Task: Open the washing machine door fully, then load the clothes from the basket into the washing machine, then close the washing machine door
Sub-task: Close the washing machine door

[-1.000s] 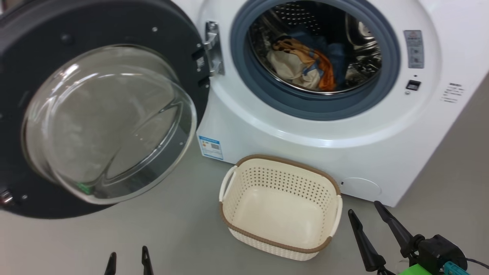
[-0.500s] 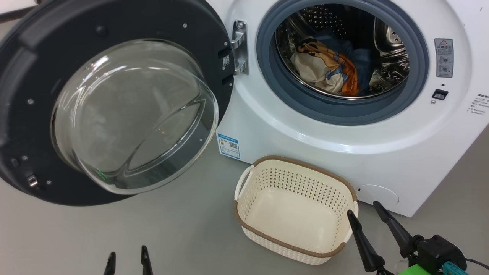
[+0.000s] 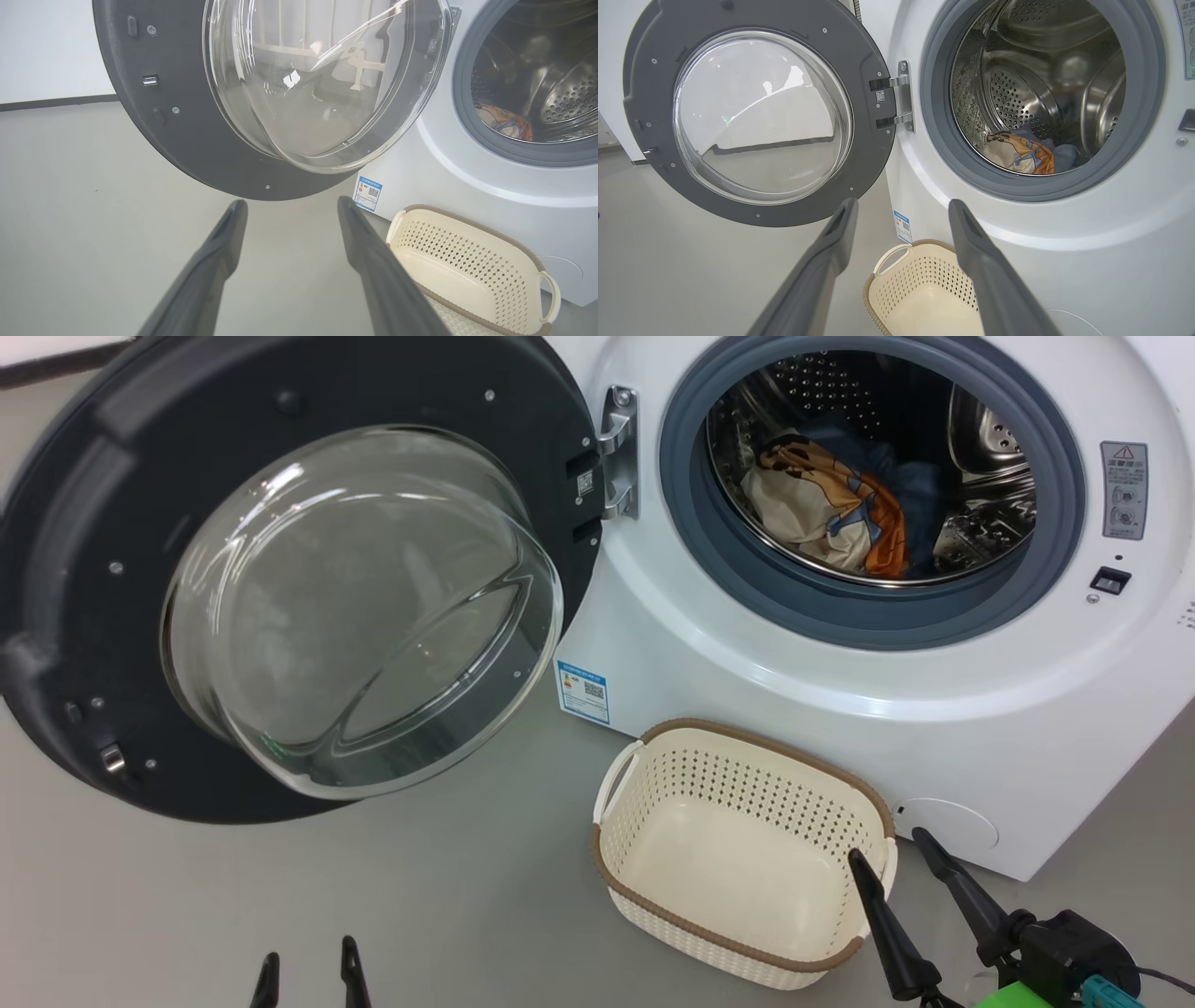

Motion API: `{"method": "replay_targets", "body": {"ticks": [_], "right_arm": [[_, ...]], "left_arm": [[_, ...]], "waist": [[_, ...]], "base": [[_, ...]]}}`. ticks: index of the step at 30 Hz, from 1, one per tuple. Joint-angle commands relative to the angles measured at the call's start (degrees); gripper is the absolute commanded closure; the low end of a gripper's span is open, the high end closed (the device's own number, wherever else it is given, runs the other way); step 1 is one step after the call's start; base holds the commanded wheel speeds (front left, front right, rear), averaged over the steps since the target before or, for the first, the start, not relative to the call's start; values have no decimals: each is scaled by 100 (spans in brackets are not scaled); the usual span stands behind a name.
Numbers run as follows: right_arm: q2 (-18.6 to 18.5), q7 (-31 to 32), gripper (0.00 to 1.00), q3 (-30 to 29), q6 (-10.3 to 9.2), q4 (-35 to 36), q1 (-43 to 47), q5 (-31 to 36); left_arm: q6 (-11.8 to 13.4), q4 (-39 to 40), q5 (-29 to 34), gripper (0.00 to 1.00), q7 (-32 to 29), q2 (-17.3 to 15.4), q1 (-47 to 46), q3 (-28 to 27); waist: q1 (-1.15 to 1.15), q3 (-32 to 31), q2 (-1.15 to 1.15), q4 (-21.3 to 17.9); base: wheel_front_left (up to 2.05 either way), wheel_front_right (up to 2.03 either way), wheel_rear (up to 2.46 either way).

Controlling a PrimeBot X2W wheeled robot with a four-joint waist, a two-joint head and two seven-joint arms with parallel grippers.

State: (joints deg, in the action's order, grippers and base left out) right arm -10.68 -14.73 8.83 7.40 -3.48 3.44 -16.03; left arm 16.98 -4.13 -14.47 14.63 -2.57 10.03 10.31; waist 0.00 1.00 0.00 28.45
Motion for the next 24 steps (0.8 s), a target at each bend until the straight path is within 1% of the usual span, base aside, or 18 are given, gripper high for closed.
{"method": "replay_targets", "body": {"ticks": [1, 11, 17, 18, 19, 20, 21, 23, 24], "right_arm": [[-40, -27, 0, 129, 9, 138, -164, 76], [-34, -27, 0, 151, 9, 137, -182, 72], [-57, -27, 0, 214, 9, 117, -253, 52], [-60, -27, 0, 220, 9, 114, -265, 49], [-62, -27, 0, 224, 9, 112, -275, 47], [-64, -27, 0, 230, 9, 111, -284, 47], [-64, -27, 0, 236, 9, 112, -290, 45], [-64, -27, 0, 250, 9, 113, -299, 43], [-65, -27, 0, 255, 9, 113, -301, 42]], "left_arm": [[54, 161, -29, 0, 37, -31, -191, -205], [102, 180, -87, 0, 37, -31, -166, -272], [200, 268, -216, 0, 37, -31, -133, -493], [208, 279, -312, 0, 37, -31, -125, -551], [214, 291, -393, 39, 37, -31, -123, -625], [212, 306, -446, 60, 37, -31, -128, -708], [208, 319, -573, 100, 37, -31, -136, -807], [168, 337, -694, 100, 37, -31, -167, -1031], [147, 348, -862, 100, 37, -31, -191, -1165]], "waist": [[0, 3, 0, 12], [0, 45, 0, 119], [0, 84, 0, 138], [0, 90, 0, 142], [0, 95, 0, 145], [0, 100, 0, 148], [0, 105, 0, 151], [0, 112, 0, 156], [0, 116, 0, 159]], "base": [[0, 0, 0], [0, 0, 0], [0, 0, 0], [0, 0, 0], [0, 0, 0], [0, 0, 0], [0, 0, 0], [0, 0, 0], [0, 0, 0]]}}
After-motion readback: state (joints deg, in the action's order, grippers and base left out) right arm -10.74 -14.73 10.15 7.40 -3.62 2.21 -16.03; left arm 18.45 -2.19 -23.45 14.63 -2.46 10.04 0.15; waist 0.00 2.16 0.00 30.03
